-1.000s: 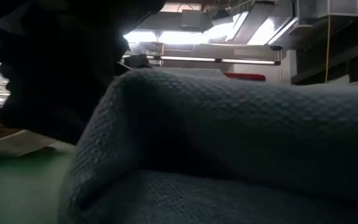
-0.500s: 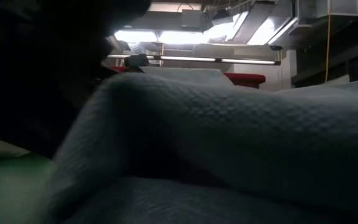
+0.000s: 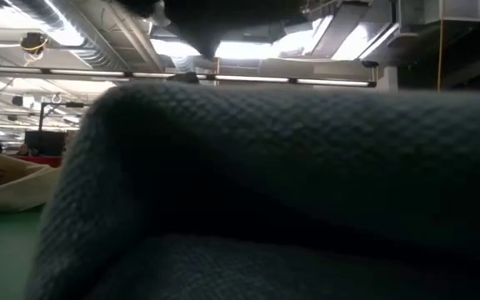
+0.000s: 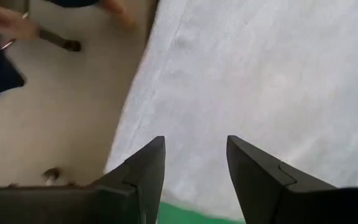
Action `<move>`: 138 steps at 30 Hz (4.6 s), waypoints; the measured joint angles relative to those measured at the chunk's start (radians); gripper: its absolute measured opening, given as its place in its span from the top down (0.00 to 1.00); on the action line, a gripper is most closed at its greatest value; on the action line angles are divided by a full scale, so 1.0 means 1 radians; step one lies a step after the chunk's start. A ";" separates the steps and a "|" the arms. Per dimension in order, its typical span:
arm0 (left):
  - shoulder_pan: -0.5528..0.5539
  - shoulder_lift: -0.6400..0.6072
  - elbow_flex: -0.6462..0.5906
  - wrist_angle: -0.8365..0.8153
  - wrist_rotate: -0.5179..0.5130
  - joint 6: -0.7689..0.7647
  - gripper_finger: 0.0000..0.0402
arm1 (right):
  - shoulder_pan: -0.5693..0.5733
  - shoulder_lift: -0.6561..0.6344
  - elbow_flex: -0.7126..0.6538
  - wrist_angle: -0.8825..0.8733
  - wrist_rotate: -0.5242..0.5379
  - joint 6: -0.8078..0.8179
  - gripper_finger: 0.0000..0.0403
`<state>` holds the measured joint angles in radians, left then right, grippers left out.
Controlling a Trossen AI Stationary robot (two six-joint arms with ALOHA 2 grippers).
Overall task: Fold laundry
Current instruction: Remove the blue pants from the laundry bin
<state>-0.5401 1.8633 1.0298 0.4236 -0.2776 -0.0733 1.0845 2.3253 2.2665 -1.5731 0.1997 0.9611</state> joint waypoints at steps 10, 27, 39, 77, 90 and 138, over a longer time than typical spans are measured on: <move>0.114 0.005 0.000 0.107 0.022 0.031 0.66 | -0.062 -0.014 -0.005 0.003 0.162 -0.244 0.57; 0.164 0.018 0.000 0.115 0.090 0.029 0.66 | -0.101 -0.251 -0.031 0.005 0.496 -0.577 0.57; 0.169 0.087 0.002 0.188 0.111 0.028 0.66 | 0.008 -0.545 -0.676 0.026 0.529 0.071 0.57; 0.211 0.264 0.002 0.090 0.104 0.001 0.66 | 0.065 -0.572 -1.248 0.832 -0.046 0.401 0.57; 0.213 0.094 -0.002 -0.166 0.104 0.007 0.66 | 0.068 -0.568 -1.068 0.681 0.063 0.361 0.57; -0.071 0.173 0.006 -0.215 0.113 -0.004 0.66 | 0.031 -0.277 -0.912 1.164 0.046 0.130 0.57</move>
<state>-0.6109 2.0366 1.0355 0.2085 -0.1641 -0.0771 1.1150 2.0487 1.3543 -0.4095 0.2461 1.0912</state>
